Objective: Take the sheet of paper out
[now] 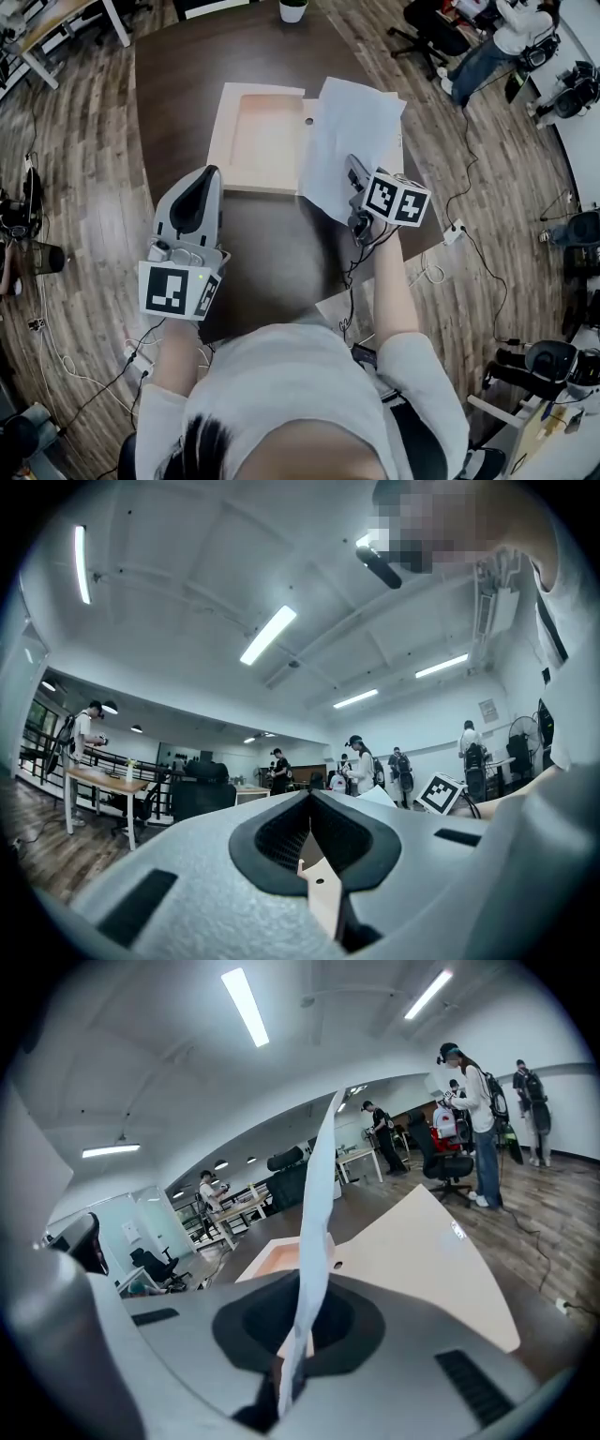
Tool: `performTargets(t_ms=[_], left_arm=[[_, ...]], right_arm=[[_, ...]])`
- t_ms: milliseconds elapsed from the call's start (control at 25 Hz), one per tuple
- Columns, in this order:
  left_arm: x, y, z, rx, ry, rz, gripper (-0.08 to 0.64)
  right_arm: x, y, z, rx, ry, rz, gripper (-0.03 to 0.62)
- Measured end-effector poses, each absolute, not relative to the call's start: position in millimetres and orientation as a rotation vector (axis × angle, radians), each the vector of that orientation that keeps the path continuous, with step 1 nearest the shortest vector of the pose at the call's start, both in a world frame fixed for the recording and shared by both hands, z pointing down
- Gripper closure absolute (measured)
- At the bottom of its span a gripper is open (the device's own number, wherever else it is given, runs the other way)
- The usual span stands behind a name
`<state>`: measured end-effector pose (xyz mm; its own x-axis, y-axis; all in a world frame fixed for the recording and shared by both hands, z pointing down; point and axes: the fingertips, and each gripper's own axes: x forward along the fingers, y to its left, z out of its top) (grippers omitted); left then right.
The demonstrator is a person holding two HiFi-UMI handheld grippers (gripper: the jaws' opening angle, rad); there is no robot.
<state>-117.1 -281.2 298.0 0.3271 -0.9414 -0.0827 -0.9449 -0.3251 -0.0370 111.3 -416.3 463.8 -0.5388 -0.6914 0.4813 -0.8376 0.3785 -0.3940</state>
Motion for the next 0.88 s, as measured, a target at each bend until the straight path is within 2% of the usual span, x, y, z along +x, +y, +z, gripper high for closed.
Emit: performTargets(t_ms=[880], left_arm=[[-116.5,-245.5,292.9,-2.551,1.678,0.113,0.551]], right_arm=[[86.2,-339.3,403.3,1.43,-2.506,0.525,0.578]])
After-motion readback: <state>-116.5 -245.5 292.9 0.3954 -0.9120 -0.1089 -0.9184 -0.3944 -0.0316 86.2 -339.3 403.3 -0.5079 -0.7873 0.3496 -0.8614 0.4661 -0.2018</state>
